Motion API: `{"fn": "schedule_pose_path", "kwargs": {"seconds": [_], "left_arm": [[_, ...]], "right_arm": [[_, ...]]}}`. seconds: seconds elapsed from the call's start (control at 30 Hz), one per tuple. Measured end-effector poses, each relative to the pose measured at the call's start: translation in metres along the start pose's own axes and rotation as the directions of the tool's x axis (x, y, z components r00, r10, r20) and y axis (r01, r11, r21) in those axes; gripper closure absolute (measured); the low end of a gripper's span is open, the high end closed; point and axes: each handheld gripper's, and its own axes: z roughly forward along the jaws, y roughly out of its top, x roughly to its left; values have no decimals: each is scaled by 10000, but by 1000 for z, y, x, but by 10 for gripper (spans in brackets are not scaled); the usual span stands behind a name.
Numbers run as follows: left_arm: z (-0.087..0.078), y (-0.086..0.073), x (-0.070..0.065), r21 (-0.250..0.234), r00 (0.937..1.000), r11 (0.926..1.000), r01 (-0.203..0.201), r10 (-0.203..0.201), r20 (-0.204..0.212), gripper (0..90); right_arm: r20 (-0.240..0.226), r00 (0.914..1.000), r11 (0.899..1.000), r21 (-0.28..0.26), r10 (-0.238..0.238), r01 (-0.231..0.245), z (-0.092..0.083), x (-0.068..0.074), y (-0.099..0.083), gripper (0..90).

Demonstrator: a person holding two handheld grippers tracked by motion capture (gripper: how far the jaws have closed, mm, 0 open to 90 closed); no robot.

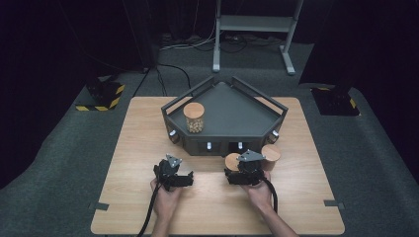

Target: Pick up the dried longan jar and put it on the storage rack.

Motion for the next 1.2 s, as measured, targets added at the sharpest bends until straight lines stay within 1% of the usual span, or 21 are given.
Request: {"fn": "schedule_pose_path", "kwargs": {"seconds": [0.23,0.4,0.9,1.0,1.17,1.2], "left_arm": [[0,0,0,1,10000,10000,1,-1,0,22],[0,0,0,0,10000,10000,3,-3,-1,22],[0,0,0,2,10000,10000,-2,2,5,22],[0,0,0,1,10000,10000,1,-1,2,22],[0,0,0,2,10000,10000,-2,2,3,22],[0,0,0,3,10000,10000,-5,5,4,22]], "right_arm": [[10,10000,9999,-155,68,-68,1,0,-3,215],[-56,10000,9997,-236,0,-2,1,0,-4,252],[-37,10000,9996,-289,-76,74,-1,1,-5,257],[-90,10000,9993,-365,-23,19,-3,-1,-6,258],[-200,9997,9981,-596,-167,154,-12,-2,-6,258],[-277,9993,9975,-663,-250,231,-16,-3,-4,258]]}}
